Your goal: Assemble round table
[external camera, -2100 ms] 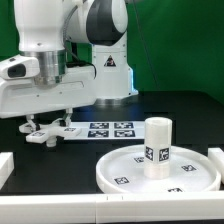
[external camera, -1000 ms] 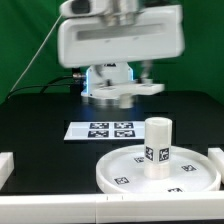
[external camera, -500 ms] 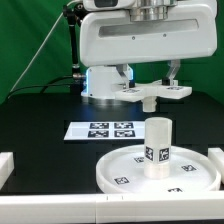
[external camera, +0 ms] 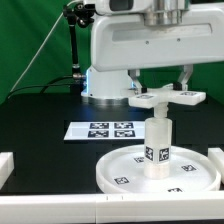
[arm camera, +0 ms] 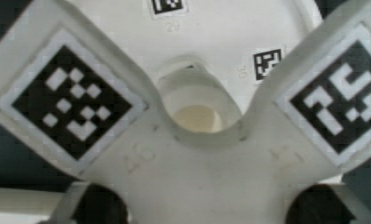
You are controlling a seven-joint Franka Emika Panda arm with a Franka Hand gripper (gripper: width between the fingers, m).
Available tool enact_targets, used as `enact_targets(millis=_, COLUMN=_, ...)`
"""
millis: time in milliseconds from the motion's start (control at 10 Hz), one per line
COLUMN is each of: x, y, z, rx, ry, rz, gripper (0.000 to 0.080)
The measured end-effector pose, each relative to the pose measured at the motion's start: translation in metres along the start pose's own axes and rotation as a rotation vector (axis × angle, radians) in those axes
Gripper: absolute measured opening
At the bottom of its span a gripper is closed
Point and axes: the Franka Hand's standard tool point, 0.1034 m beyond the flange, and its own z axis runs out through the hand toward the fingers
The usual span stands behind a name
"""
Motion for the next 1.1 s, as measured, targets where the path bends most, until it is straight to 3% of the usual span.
enact_targets(millis=700, x=0.004, y=0.002, z=0.001, rx=-0.010, ry=0.055, rz=0.002, gripper=0.0442)
enact_targets(millis=1100, x=-0.007, y=0.004, z=0.000, rx=-0.007, ry=0.047, rz=0.010, gripper=0.0442)
